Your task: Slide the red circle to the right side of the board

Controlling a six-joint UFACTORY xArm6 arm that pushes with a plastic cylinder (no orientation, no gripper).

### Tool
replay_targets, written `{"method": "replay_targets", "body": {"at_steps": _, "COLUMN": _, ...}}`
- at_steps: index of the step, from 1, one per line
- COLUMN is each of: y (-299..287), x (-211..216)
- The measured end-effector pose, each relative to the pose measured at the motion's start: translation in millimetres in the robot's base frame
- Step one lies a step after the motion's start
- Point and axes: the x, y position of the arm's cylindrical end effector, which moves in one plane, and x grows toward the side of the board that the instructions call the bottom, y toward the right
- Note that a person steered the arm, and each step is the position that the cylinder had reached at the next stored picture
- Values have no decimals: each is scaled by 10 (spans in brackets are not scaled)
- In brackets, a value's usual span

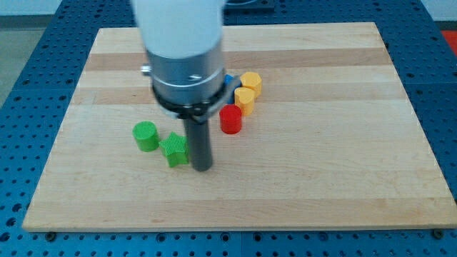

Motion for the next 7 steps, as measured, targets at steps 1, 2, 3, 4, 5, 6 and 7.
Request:
{"method": "replay_targets", "body": {"at_steps": 1, "y": -287, "x": -143}}
{"method": "replay_targets", "body": {"at_steps": 2, "y": -386, "x": -250}}
{"method": "replay_targets", "body": {"at_steps": 3, "y": 43, "x": -256}}
{"method": "replay_targets", "body": {"at_steps": 4, "y": 580, "x": -278}}
{"method": "replay_targets", "body": {"at_steps": 5, "y": 492, "x": -476}}
{"method": "replay_targets", "body": {"at_steps": 6, "y": 77, "x": -507}}
{"method": "replay_targets", "body": {"at_steps": 7, "y": -240, "x": -534}}
